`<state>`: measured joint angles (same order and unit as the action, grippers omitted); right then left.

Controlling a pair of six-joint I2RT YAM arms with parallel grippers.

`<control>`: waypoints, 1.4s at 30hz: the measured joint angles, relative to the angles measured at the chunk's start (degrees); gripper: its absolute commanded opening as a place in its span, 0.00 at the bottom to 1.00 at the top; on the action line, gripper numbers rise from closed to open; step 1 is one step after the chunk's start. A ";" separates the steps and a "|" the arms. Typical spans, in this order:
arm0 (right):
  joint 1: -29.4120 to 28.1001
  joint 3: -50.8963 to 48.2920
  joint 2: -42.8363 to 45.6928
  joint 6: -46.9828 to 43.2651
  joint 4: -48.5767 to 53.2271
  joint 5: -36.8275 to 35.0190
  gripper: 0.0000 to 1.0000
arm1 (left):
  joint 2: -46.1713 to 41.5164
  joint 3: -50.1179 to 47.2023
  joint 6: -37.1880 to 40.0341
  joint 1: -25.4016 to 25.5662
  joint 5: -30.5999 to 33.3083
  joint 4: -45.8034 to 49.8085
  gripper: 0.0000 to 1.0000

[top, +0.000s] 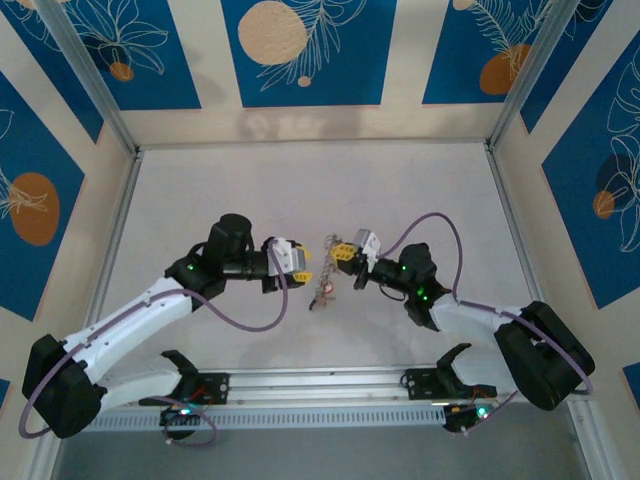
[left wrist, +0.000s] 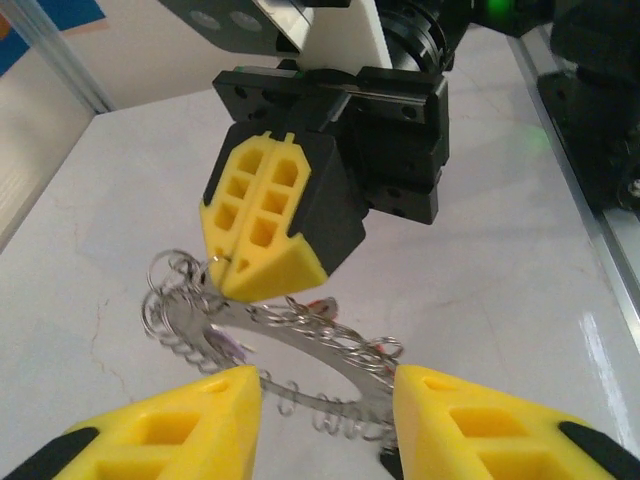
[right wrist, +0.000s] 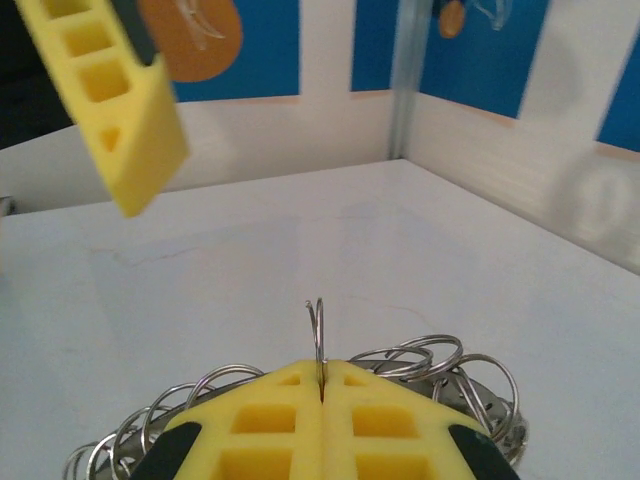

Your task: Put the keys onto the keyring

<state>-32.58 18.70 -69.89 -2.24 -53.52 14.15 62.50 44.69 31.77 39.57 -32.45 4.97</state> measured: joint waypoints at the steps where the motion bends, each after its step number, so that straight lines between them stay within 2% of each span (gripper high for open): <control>1: 0.81 0.00 0.04 0.35 -0.07 -0.02 0.00 | 0.00 -1.01 -1.38 0.00 0.11 -1.70 0.41; 6: 3.04 0.00 0.04 0.37 -0.04 1.40 0.00 | 0.02 -3.85 -5.53 0.09 0.57 -6.64 0.42; 11: 3.48 0.00 0.04 0.42 -0.04 2.89 0.00 | 0.13 -2.84 -5.25 0.09 0.48 -6.97 0.42; 14: 3.96 0.00 0.15 1.46 -0.07 2.51 0.00 | 0.92 -0.85 -6.05 0.09 0.35 -7.04 0.42; 20: 6.84 0.00 2.03 4.92 -0.33 -1.14 0.00 | 4.04 0.04 -12.50 0.42 -0.50 -10.84 0.36; 25: 8.50 0.26 2.71 5.44 -0.66 -0.39 0.00 | 5.40 0.04 -14.27 2.05 0.39 -11.87 0.39; 37: 8.15 0.39 4.55 2.58 -1.18 11.93 0.00 | 3.10 6.08 -1.42 2.10 1.88 -2.10 0.36; 42: 6.58 0.39 4.55 1.51 -1.18 16.17 0.00 | 3.34 6.16 0.59 2.10 1.88 0.07 0.37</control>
<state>-26.00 19.09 -65.34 -0.73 -54.70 30.33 65.84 50.85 32.36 41.67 -30.57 5.04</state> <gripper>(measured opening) 0.066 0.365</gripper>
